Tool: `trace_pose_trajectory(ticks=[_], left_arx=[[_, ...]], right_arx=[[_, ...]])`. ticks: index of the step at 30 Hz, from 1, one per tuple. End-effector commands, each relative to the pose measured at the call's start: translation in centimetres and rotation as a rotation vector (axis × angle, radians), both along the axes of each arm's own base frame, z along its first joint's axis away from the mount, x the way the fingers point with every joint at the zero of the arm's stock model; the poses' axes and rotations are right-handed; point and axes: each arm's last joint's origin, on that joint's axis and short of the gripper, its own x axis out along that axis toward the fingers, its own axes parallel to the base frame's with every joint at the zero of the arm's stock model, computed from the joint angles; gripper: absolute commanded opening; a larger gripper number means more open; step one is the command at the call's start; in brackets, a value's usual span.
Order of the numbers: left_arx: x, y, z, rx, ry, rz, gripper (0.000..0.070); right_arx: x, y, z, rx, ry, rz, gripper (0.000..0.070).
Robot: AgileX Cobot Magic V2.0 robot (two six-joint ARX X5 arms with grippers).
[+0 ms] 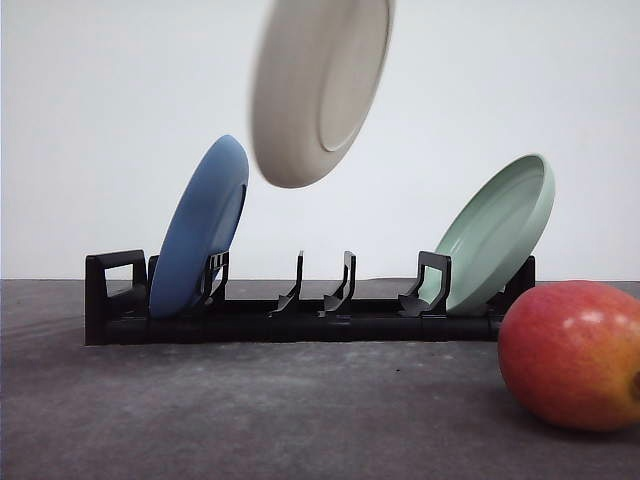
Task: Place pomegranate in white plate
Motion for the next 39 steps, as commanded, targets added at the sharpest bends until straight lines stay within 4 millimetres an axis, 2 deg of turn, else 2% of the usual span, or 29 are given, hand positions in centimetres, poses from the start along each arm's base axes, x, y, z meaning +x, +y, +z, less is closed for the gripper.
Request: trace_pose_trajectory(ticks=[1,6,13,19,25,30,36,37,39], left_arx=[[-1.4,-0.2,0.1,0.043,-0.009,-0.027,0.0001],[-5.2,-0.6,-2.8,0.261,-0.011,-0.052,0.0001],[-8.5,-1.6,-9.8,0.475,-0.088,-0.073,0.0001],[-9.3,-2.0,-15.3,0.559,-0.108,-0.072,0.0001],[-9.0,-3.6,-19.2,0.659,-0.089,-0.086,0.0001],[-8.8,-4.5,-21.6,0.732,-0.076,-0.102,0.0000],[-8.6,-4.9,-21.9,0.713,-0.080,-0.098,0.0004],[-8.6,-4.9,-21.9,0.713,-0.080,-0.098,0.0026],[-8.6,-4.9,-21.9,0.712,-0.079,-0.095,0.0148]], right_arx=[[-0.1,0.0,0.5,0.006,-0.012,-0.003,0.0621],[-0.1,0.0,0.5,0.006,-0.012,-0.003,0.0621],[-0.1,0.0,0.5,0.007,-0.012,-0.003,0.0621],[-0.1,0.0,0.5,0.007,-0.012,-0.003,0.0621],[-0.1,0.0,0.5,0.007,-0.012,-0.003,0.0621],[-0.1,0.0,0.5,0.007,-0.011,-0.003,0.0621],[-0.1,0.0,0.5,0.007,-0.011,-0.003,0.0621],[-0.1,0.0,0.5,0.007,-0.011,-0.003,0.0621],[-0.1,0.0,0.5,0.007,-0.011,-0.003,0.0621]])
